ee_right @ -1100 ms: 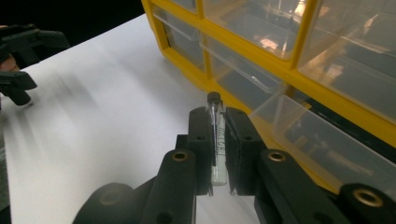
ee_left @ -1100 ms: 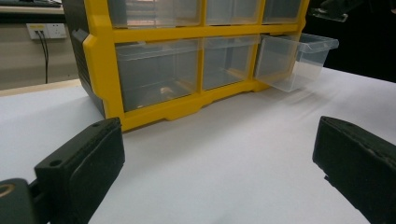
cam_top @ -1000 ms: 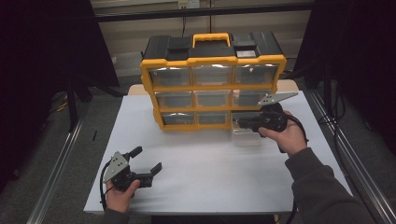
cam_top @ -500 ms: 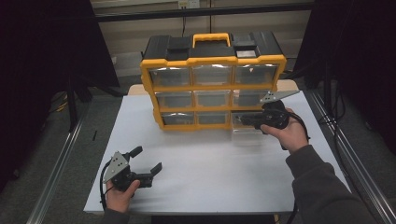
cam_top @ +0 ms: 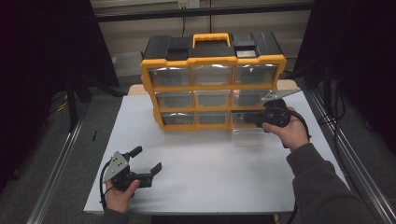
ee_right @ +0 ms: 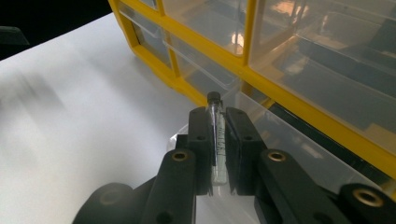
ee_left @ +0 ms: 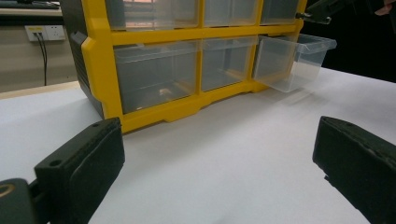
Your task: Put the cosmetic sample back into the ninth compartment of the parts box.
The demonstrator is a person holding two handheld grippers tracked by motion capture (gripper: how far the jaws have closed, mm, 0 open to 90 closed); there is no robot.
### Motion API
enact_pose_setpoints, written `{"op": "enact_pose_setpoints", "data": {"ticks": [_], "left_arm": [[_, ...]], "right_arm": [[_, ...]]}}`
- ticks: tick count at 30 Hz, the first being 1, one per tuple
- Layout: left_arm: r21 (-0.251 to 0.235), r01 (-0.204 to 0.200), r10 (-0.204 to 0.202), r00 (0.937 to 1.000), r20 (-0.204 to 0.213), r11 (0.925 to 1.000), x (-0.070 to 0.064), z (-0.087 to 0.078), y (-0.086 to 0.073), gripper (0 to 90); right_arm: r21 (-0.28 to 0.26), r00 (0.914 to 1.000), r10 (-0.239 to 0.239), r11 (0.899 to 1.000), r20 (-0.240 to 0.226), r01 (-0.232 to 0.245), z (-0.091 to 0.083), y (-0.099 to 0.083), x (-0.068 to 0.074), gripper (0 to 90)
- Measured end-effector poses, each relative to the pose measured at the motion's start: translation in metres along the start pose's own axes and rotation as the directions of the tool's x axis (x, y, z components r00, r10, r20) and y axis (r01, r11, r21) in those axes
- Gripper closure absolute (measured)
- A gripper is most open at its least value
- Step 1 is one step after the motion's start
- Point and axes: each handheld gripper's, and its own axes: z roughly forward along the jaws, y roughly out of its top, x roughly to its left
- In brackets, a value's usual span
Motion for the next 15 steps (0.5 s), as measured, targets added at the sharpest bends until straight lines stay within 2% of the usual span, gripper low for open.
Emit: {"op": "enact_pose_setpoints", "data": {"ticks": [2,15], "left_arm": [[0.005,-0.009,0.009,1.0000,-0.004,1.0000,0.0005,-0.0001,0.0000,2.3],[0.002,-0.004,0.004,1.0000,0.000,1.0000,0.0004,-0.0001,0.0000,2.3]], "right_arm": [[0.000,1.0000,0.000,1.000,0.004,0.000,0.0001,-0.0004,-0.0013,82.1],[0.011,0.9998,0.009,1.000,0.019,-0.009,0.0042,-0.0016,-0.0065,82.1]]}}
